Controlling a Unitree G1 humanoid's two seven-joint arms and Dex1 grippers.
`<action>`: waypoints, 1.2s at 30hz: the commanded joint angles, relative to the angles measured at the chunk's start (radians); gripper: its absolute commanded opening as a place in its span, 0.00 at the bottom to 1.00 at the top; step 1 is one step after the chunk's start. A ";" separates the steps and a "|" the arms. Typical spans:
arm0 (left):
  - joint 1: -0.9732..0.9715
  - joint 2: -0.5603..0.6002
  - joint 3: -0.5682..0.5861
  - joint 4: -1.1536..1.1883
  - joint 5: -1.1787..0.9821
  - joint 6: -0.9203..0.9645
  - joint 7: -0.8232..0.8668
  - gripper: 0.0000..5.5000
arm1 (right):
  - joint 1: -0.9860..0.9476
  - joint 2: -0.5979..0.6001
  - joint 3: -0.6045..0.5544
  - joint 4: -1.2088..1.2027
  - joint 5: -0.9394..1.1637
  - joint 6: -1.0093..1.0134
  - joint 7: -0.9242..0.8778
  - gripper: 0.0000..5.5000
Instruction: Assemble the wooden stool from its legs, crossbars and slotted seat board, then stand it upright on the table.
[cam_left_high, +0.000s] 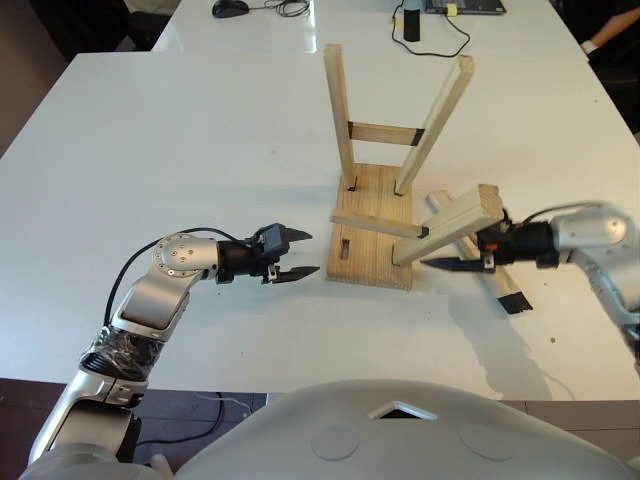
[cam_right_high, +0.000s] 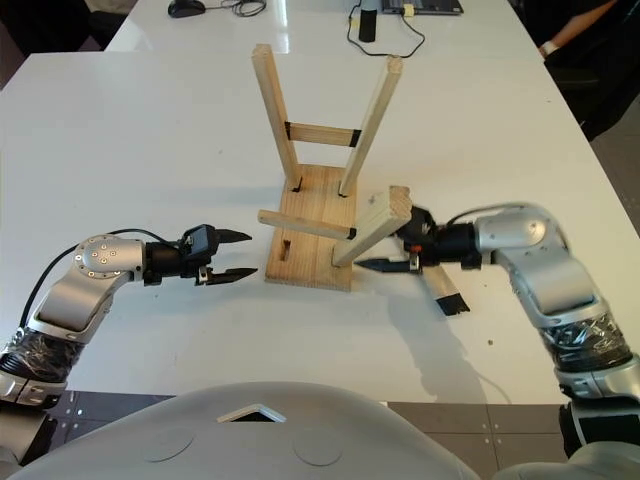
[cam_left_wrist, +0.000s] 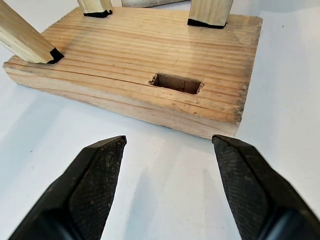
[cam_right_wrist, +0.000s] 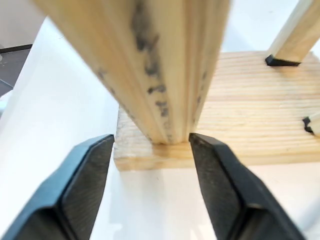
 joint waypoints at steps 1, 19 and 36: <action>0.013 -0.012 -0.010 -0.007 0.016 -0.007 0.011 0.58 | 0.014 -0.065 -0.067 -0.027 -0.050 -0.030 -0.008 0.54; 0.137 -0.055 -0.011 -0.094 0.032 0.019 0.101 0.58 | 0.542 0.094 -0.420 -0.122 -0.054 0.130 -0.327 0.68; 0.107 -0.052 0.043 -0.123 -0.030 0.057 0.096 0.58 | 0.549 0.157 -0.410 -0.100 -0.061 0.116 -0.371 0.39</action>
